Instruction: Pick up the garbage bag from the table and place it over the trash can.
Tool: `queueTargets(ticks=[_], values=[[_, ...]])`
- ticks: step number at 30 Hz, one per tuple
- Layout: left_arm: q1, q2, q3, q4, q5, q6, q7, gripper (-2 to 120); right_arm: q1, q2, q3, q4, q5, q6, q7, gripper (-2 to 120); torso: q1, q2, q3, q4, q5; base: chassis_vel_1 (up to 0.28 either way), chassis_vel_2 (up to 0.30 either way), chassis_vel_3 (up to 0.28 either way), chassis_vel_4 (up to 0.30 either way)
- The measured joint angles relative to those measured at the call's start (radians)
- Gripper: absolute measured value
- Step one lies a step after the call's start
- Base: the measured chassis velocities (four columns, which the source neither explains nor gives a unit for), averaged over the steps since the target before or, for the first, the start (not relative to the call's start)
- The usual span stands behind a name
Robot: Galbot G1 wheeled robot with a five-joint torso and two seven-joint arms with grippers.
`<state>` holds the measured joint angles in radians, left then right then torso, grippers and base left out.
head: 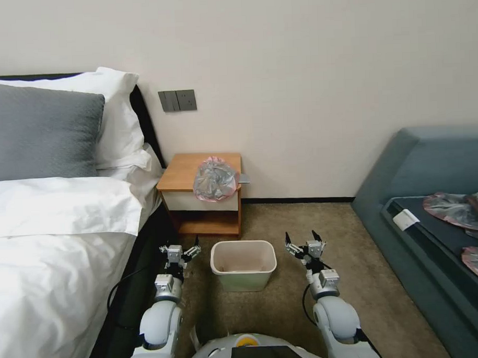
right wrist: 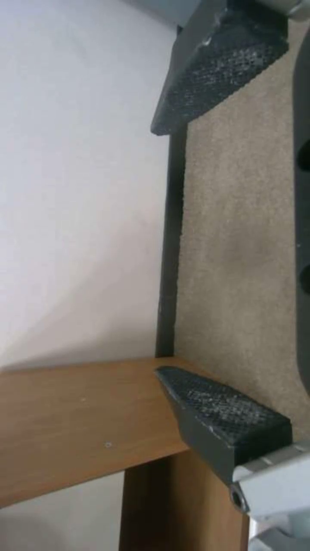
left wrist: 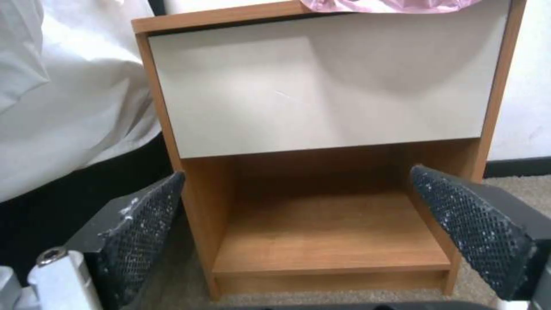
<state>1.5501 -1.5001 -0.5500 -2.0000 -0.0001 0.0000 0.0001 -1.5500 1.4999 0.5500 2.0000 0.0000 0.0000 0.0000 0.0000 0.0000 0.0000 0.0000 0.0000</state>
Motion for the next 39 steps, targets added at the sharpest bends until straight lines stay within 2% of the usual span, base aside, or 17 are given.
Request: queueTargets(ticks=[7,10,14,15,18,19,22,26,28,32,33,34,39], values=[[0.002,0.000,0.000,-0.002,-0.002,0.000,0.000,100,-0.004,0.002,0.001,0.011,0.001,-0.005,0.000,100,0.000,0.000,0.000,0.0002,0.0001,0.000,0.000,0.000,0.000],[0.018,0.000,-0.003,-0.037,-0.016,0.007,-0.005,100,-0.020,0.010,0.003,0.062,0.007,-0.027,-0.003,100,0.000,0.000,0.000,0.0000,-0.0002,0.000,0.000,0.000,0.000],[0.077,-0.002,-0.017,-0.158,-0.068,0.033,-0.026,100,-0.065,0.033,0.013,0.206,0.030,-0.092,-0.011,100,0.000,0.000,0.000,0.0001,0.0000,0.000,0.000,0.000,0.000],[0.077,-0.002,-0.017,-0.158,-0.068,0.033,-0.026,100,-0.065,0.033,0.013,0.206,0.030,-0.092,-0.011,100,0.000,0.000,0.000,0.0001,0.0000,0.000,0.000,0.000,0.000],[0.121,-0.003,-0.027,-0.247,-0.106,0.052,-0.041,100,-0.096,0.049,0.019,0.304,0.045,-0.136,-0.017,100,0.000,0.000,0.000,0.0001,0.0000,0.000,0.000,0.000,0.000],[0.121,-0.003,-0.027,-0.247,-0.106,0.052,-0.041,100,-0.096,0.049,0.019,0.304,0.045,-0.136,-0.017,100,0.000,0.000,0.000,0.0001,0.0000,0.000,0.000,0.000,0.000],[0.170,-0.004,-0.037,-0.347,-0.150,0.073,-0.056,100,-0.132,0.067,0.026,0.417,0.063,-0.188,-0.023,100,0.000,0.000,0.000,0.0001,-0.0001,0.000,0.000,0.000,0.000],[0.200,-0.005,-0.044,-0.409,-0.176,0.086,-0.067,100,-0.154,0.079,0.030,0.485,0.074,-0.218,-0.027,100,0.000,0.000,0.000,0.0000,-0.0003,0.000,0.000,0.000,0.000],[0.236,-0.006,-0.052,-0.481,-0.208,0.101,-0.079,100,-0.178,0.086,0.034,0.508,0.111,-0.274,-0.023,100,0.000,0.000,0.000,-0.0001,0.0003,0.000,0.000,0.000,0.000],[0.261,-0.006,-0.058,-0.506,-0.230,0.113,-0.087,100,-0.180,0.085,0.034,0.511,0.121,-0.286,-0.020,100,0.000,0.000,0.000,0.0000,0.0002,0.000,0.000,0.000,0.000],[0.277,0.011,-0.064,-0.508,-0.230,0.124,-0.089,100,-0.181,0.083,0.034,0.511,0.123,-0.290,-0.019,100,0.000,0.000,0.000,0.0006,0.0000,0.000,0.000,0.000,0.000],[0.279,0.027,-0.067,-0.510,-0.224,0.126,-0.089,100,-0.182,0.081,0.034,0.511,0.125,-0.290,-0.018,100,0.000,0.000,0.000,-0.0002,0.0000,0.000,0.000,0.000,0.000],[0.282,0.046,-0.069,-0.509,-0.214,0.128,-0.087,100,-0.176,0.071,0.034,0.507,0.146,-0.289,-0.005,100,0.000,0.000,0.000,0.0000,0.0000,0.000,0.000,0.000,0.000]])
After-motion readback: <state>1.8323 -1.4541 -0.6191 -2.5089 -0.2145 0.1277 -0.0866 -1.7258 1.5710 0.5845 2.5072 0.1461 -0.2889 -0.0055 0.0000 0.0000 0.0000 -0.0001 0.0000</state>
